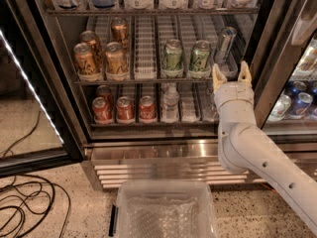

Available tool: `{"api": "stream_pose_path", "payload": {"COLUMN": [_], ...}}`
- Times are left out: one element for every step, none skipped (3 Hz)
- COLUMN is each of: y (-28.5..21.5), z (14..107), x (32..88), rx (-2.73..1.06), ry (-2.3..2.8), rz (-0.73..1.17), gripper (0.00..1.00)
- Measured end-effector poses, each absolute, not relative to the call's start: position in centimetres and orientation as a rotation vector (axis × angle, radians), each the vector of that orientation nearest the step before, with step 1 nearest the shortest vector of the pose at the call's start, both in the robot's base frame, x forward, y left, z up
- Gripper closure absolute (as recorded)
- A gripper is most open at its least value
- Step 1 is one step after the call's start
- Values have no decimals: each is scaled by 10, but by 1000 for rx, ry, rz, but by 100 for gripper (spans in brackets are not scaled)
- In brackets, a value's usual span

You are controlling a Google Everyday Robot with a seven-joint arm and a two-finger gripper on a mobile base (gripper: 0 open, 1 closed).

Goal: Pick redbull can from middle shelf of fridge

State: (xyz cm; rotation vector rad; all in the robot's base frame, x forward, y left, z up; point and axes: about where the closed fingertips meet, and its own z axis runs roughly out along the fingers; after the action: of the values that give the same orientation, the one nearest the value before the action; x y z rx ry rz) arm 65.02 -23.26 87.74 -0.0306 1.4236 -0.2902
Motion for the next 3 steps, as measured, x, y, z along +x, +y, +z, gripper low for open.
{"api": "stream_pose_path", "payload": {"y": [-239,-246,-253], "z": [875,867,860], "x": [662,673,683], "rx": [-35,-34,-32], "ry": [1437,1462,1479], "rz": [-275,-263,-256], "gripper": [46,45,42]}}
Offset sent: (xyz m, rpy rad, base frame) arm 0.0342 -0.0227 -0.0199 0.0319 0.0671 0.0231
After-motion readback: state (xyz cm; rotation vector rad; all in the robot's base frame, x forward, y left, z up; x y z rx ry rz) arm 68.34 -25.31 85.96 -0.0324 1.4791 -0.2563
